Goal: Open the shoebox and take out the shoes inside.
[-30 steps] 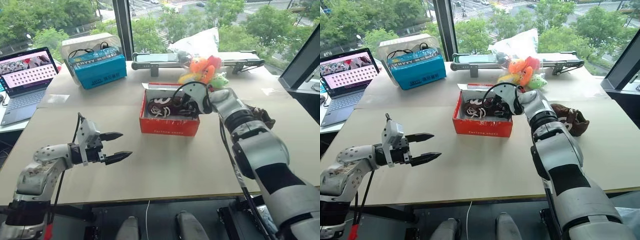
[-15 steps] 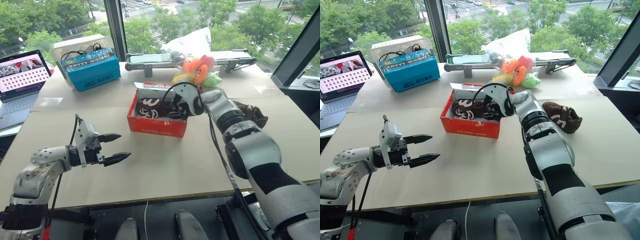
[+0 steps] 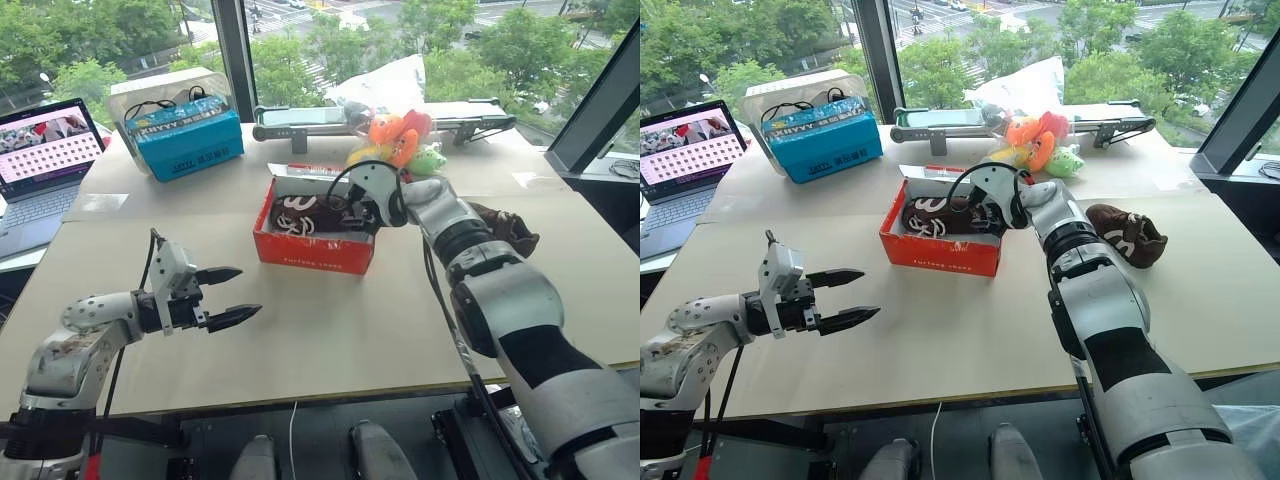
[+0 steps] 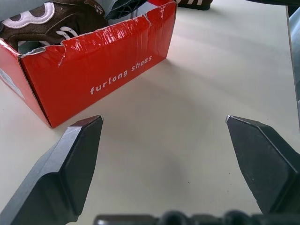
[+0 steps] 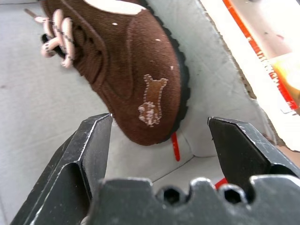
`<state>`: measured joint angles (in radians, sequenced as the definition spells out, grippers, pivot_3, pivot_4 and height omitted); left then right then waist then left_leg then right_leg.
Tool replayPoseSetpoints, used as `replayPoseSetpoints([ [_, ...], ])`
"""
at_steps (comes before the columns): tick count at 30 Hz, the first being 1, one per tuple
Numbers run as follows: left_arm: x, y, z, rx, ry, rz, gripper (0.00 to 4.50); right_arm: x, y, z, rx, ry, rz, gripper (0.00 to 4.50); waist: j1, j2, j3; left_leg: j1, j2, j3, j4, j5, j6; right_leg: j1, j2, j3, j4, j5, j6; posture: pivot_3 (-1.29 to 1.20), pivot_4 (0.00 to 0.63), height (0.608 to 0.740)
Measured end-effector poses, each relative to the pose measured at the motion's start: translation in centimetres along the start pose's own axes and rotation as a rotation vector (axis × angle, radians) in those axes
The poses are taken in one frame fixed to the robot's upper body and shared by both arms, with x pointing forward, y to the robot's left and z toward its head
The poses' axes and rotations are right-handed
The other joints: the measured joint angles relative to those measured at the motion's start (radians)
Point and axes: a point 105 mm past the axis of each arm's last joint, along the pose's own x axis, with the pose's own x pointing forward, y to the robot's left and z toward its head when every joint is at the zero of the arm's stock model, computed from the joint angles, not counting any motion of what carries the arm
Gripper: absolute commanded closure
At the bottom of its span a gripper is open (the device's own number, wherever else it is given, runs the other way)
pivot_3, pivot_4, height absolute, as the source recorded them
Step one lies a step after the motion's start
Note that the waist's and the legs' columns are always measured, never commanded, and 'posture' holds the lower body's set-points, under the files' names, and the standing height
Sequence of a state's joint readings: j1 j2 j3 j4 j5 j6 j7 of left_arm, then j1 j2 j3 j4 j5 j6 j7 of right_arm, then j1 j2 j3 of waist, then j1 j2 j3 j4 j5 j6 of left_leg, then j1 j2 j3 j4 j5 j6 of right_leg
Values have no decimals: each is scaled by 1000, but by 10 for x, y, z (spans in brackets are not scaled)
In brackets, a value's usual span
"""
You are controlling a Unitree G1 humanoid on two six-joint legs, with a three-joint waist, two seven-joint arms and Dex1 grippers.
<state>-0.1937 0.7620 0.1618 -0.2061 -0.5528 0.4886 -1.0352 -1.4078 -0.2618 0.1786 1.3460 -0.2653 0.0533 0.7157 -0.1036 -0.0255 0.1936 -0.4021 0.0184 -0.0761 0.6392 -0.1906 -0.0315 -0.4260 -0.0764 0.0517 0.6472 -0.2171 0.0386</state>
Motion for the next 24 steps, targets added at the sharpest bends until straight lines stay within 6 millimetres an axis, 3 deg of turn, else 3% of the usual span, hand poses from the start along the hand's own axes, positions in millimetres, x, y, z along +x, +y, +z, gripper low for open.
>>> replayPoseSetpoints([
  [11, -2, -1, 2, 11, 0, 8, 0, 10, 16, 8, 101, -18, 45, 635, 2, 0, 0, 1, 0, 0, 0, 0, 0, 0, 0, 0, 0, 0, 0, 0, 150, 715],
  [19, -5, -4, 0, 8, 19, 10, 0, 11, 13, 7, 124, -16, 9, 635, 1, 0, 0, 2, 0, 0, 0, 0, 0, 1, 0, 0, 0, 0, 0, 0, 150, 715],
  [24, -5, -4, 0, 9, 19, 13, 0, 11, 12, 5, 114, -6, -3, 1929, 3, 0, 0, 2, 0, 0, 0, 0, 0, 1, 0, 0, 0, -3, 5, 0, 150, 715],
])
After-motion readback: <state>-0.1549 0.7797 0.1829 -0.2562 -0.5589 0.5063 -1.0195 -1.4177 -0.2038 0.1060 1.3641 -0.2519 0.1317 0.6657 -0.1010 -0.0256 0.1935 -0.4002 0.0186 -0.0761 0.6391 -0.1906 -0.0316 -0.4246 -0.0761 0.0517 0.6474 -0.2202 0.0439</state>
